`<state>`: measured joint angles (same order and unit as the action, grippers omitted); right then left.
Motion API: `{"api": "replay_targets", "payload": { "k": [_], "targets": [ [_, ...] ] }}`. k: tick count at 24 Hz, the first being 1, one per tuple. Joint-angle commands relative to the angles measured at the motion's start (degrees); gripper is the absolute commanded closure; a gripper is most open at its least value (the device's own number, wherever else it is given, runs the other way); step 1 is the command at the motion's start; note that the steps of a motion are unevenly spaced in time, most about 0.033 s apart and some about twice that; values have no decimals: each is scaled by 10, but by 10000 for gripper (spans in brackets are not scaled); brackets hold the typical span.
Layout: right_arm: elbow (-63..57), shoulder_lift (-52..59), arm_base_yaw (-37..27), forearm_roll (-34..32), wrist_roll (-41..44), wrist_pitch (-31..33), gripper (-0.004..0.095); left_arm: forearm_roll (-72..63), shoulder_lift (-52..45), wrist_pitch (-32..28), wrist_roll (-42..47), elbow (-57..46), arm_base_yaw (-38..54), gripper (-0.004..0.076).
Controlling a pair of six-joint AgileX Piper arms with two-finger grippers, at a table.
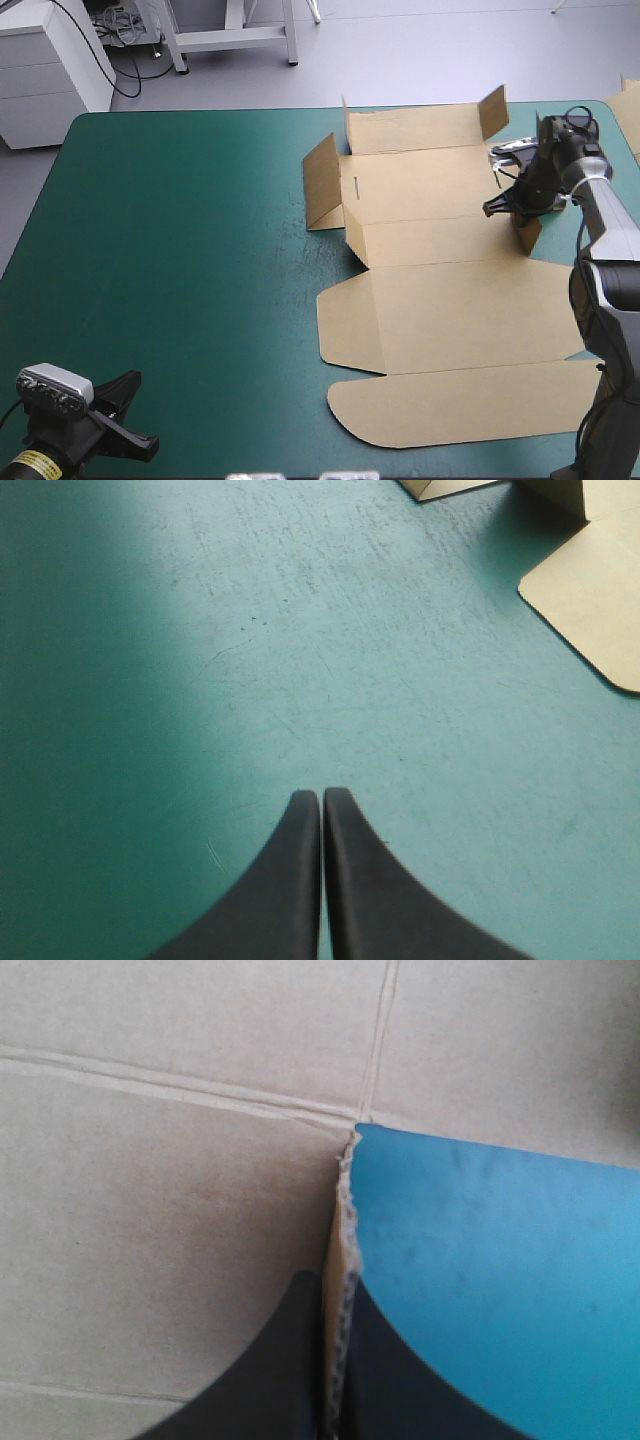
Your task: Fold the box
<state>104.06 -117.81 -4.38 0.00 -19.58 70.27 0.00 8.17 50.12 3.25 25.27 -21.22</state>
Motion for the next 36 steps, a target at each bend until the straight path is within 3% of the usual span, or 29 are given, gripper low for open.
{"api": "replay_targets", "payload": {
  "k": [1, 12, 24, 31, 36],
  "targets": [
    [71, 0, 47, 0, -50, 14, 920, -4, 11, -42, -2, 15, -1, 732],
    [191, -64, 195, 0, -137, 14, 926, -4, 11, -42, 5, 15, -1, 732],
    [202, -72, 358, -6, -388, 0, 925, -4, 11, -42, 8, 15, -1, 732],
    [202, -72, 429, -7, -430, -32, 926, -4, 11, -42, 8, 15, -1, 732],
    [202, -72, 431, -12, -430, -35, 926, -4, 11, -42, 8, 15, -1, 732]
  ]
}}
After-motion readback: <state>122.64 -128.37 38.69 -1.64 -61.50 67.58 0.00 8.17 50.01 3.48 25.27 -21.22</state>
